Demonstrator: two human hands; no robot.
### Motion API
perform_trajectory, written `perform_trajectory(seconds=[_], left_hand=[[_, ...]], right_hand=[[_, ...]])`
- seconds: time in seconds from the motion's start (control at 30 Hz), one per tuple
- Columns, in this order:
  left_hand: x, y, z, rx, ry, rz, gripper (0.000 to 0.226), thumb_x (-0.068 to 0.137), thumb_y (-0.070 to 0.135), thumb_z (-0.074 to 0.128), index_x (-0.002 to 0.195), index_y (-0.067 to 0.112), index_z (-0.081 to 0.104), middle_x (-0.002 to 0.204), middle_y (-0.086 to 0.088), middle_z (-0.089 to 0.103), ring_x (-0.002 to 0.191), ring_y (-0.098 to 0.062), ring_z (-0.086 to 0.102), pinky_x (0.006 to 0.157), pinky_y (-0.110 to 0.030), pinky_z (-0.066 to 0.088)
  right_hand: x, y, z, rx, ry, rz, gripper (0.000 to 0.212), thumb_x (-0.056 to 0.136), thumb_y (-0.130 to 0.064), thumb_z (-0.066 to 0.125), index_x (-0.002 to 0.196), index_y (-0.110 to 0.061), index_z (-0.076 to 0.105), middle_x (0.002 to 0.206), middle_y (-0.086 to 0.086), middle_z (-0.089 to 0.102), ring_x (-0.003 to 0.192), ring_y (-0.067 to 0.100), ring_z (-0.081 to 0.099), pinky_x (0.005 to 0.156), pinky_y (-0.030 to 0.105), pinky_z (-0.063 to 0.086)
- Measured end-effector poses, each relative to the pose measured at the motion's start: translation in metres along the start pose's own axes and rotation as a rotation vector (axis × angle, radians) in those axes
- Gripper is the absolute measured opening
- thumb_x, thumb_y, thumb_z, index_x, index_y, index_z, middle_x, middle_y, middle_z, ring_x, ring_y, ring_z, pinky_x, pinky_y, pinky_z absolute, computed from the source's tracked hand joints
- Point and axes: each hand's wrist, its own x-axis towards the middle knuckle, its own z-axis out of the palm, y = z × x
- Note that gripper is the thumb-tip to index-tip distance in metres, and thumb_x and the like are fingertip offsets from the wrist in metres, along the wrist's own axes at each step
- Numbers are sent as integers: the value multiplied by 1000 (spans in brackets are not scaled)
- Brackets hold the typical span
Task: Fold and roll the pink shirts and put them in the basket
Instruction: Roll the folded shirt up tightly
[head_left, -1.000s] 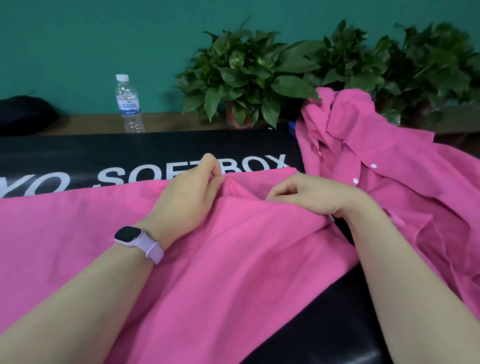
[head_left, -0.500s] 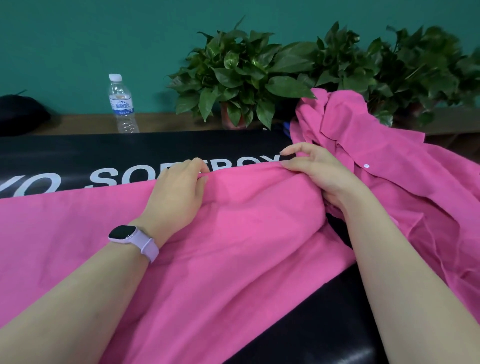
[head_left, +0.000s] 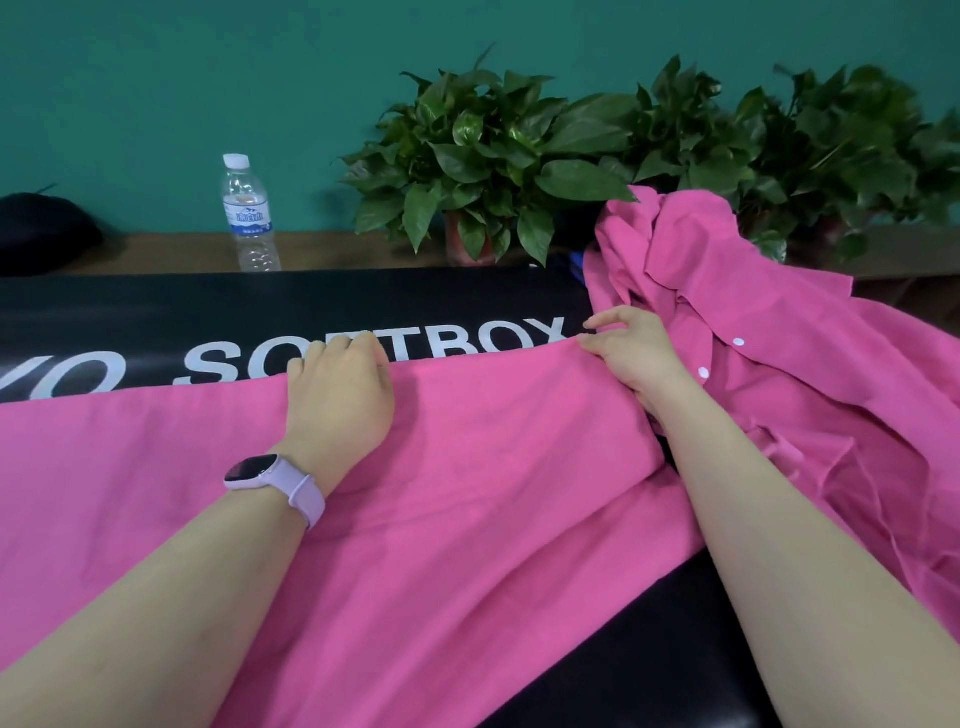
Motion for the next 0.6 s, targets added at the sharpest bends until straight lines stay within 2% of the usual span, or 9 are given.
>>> perform_trajectory(seconds=[0.07,0.17,0.27,0.37,0.43,0.5,0.6], left_hand=[[1,0,0,2,-15,-41,15,93,9,45,95,16,57,100,-4,57,95,-30,45,84,-42,28],[5,0,-1,-27,-8,-54,18,93,4,44,95,17,57,99,-4,58,91,-27,39,85,-41,26],[10,-4,-3,-29,64,-21,20,93,2,44,98,16,58,93,-5,57,88,-26,38,81,-38,23],[11,-8,-2,21,-14,14,18,95,6,43,97,16,57,93,-6,57,89,-28,39,81,-40,25],[15,-16,-3,44,-40,70,13,100,18,45,95,15,56,90,-6,58,87,-30,43,79,-40,28],[19,-30,-6,67,-58,110,23,103,32,45,94,13,55,89,-7,60,84,-30,44,77,-39,28],[26,-49,-6,80,-115,97,20,104,29,41,94,15,51,94,-8,64,86,-33,47,78,-39,26]], right_hand=[[3,2,1,-24,-1,-6,21,87,-9,76,106,-14,70,103,9,72,86,19,69,86,37,58],[4,4,2,-53,24,-30,19,87,-10,76,104,-15,70,93,7,74,96,18,70,88,37,58],[4,5,5,-79,83,-105,14,89,-14,75,101,-16,69,83,3,72,84,13,67,72,22,52],[3,8,10,-157,138,-184,10,89,-12,74,99,-15,70,69,-5,68,71,-1,60,59,1,37],[3,9,11,-166,152,-204,12,88,-10,75,99,-14,72,65,-7,67,68,-6,58,60,-2,36],[4,11,10,-153,160,-199,15,85,-11,79,99,-14,73,66,-6,68,58,-9,57,57,-1,38],[5,13,10,-164,174,-208,16,83,-10,81,97,-13,73,63,-7,67,52,-11,55,56,1,39]])
